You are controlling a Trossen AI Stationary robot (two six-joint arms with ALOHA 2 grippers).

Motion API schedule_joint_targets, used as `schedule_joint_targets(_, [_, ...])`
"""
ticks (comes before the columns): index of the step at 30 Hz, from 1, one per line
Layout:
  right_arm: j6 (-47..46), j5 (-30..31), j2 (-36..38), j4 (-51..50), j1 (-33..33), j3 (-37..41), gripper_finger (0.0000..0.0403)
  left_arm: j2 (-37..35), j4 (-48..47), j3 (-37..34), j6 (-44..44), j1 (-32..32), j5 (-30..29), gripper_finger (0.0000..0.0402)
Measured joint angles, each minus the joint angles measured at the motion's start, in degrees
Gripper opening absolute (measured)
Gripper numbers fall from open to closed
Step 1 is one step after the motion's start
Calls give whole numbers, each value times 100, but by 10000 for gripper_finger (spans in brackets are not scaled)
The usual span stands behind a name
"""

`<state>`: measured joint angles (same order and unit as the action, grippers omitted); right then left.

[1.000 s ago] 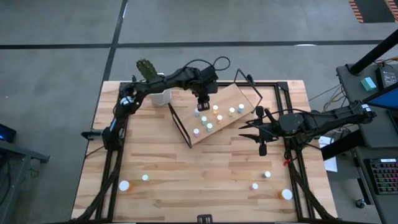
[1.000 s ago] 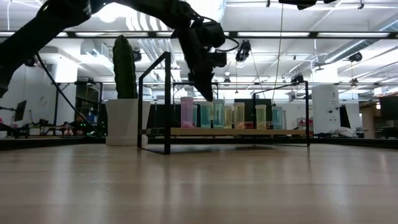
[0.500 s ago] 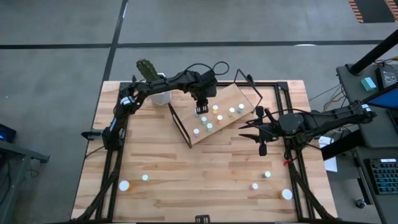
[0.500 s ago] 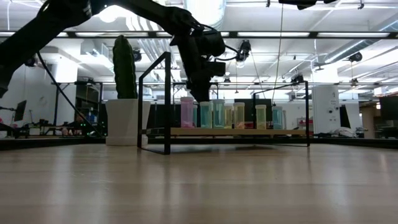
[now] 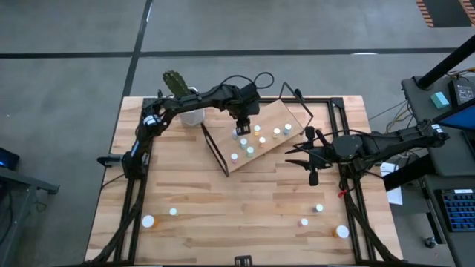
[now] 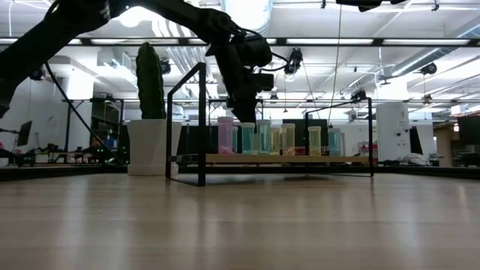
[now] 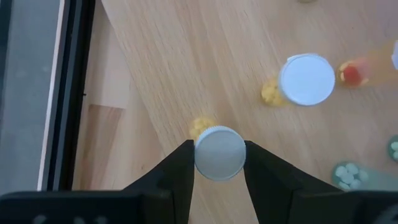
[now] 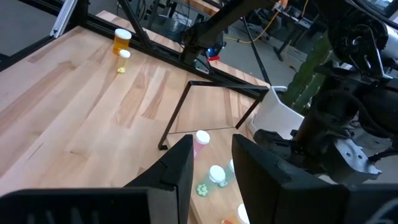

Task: Pick and place medicine bottles onto shelf by color
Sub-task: Put the yellow pill bottle on the shelf aligned with the other yellow pill bottles

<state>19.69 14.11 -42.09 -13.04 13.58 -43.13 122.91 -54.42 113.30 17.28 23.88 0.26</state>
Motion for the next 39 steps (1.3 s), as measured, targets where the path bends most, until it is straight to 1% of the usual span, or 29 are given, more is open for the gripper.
schedule_joint_targets(10, [-12,0,0,-6,0,2,100,0,82,-4,-43,2,14,113])
schedule_joint_targets(16, [-13,-2,0,-13,0,2,100,0,128,-4,-43,7,220,114])
schedule_joint_targets(34, [-17,-2,0,-17,0,4,100,0,123,-4,-189,24,198,114])
schedule_joint_targets(39, [-17,-2,0,-27,0,6,100,0,114,-4,-196,28,65,114])
